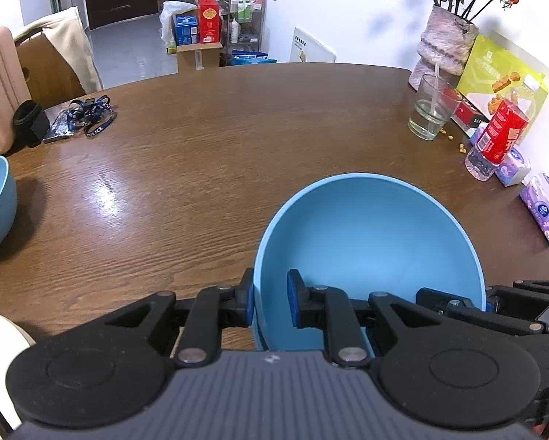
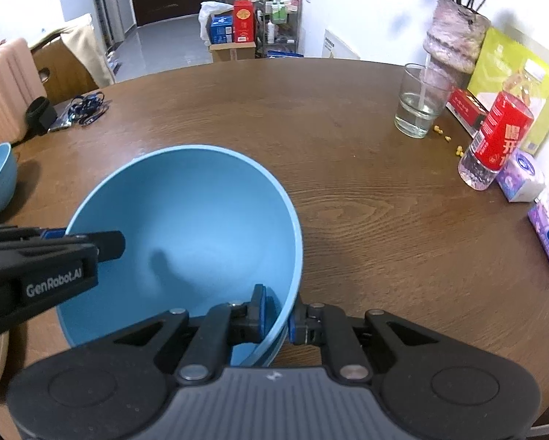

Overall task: Organize plates and bowls
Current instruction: 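Lower the held blue bowl into the placed blue bowl with both grippers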

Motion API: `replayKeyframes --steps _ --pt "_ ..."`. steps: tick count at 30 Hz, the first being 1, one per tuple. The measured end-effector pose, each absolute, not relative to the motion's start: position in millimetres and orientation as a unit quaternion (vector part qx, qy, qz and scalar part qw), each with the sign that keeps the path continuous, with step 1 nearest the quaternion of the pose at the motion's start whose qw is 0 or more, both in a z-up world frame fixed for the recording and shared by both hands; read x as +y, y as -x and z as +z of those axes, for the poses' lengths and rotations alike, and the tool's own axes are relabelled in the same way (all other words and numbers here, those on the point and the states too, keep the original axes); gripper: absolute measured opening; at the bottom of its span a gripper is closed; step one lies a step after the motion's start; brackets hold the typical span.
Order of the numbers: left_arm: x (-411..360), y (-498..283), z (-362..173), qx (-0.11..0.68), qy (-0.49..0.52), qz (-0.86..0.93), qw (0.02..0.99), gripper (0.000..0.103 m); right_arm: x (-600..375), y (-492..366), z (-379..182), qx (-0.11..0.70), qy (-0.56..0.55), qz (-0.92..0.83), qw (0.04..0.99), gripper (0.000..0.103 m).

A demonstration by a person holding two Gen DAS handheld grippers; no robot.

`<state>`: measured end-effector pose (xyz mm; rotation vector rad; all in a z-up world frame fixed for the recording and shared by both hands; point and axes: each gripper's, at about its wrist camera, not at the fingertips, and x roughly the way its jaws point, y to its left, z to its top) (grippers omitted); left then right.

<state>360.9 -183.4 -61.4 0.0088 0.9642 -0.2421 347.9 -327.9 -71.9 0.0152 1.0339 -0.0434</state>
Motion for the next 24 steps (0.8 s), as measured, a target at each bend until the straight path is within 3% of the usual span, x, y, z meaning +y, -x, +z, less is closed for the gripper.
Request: replayKeyframes --steps 14,18,24 --pt "-183 -359 -69 0.467 0.0 -0.108 0.878 0.018 -328 -349 -76 0.5 0.0 -0.009 0.866 0.012" --pt "-183 -360 -71 0.468 0.0 -0.105 0.877 0.022 -330 -350 -76 0.499 -0.002 -0.01 0.867 0.021" --pt "-178 -361 -74 0.475 0.004 -0.095 0.875 0.028 -334 -350 -76 0.496 -0.004 -0.013 0.868 0.02"
